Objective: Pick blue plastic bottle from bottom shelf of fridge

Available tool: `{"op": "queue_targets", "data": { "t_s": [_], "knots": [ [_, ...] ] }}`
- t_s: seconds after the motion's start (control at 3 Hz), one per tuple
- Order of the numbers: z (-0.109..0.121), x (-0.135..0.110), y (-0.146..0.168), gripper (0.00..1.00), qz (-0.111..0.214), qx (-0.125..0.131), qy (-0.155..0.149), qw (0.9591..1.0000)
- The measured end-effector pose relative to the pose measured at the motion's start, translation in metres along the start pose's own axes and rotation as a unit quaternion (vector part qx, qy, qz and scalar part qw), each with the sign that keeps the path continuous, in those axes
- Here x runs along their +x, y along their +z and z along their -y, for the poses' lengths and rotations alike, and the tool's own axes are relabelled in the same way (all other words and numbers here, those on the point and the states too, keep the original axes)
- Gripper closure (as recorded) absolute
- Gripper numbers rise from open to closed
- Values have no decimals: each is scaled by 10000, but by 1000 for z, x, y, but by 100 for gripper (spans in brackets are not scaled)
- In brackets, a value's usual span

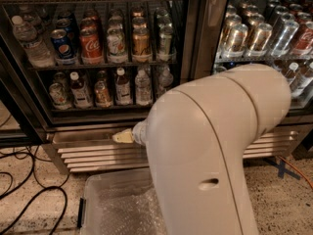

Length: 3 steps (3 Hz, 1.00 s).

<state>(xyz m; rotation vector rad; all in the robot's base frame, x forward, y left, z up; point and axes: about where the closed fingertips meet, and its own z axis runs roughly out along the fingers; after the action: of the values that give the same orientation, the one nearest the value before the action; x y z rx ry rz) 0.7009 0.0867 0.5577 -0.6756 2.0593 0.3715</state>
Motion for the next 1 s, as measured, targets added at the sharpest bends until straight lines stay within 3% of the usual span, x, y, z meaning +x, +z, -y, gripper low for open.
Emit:
{"op": "queue_targets", "data": {
  "t_s": [0.33, 1.0],
  "knots": [
    [-5, -30, 9, 4, 597, 63, -135, 9981],
    [-12, -64, 12, 14, 1267, 25, -203, 9917]
  ]
}}
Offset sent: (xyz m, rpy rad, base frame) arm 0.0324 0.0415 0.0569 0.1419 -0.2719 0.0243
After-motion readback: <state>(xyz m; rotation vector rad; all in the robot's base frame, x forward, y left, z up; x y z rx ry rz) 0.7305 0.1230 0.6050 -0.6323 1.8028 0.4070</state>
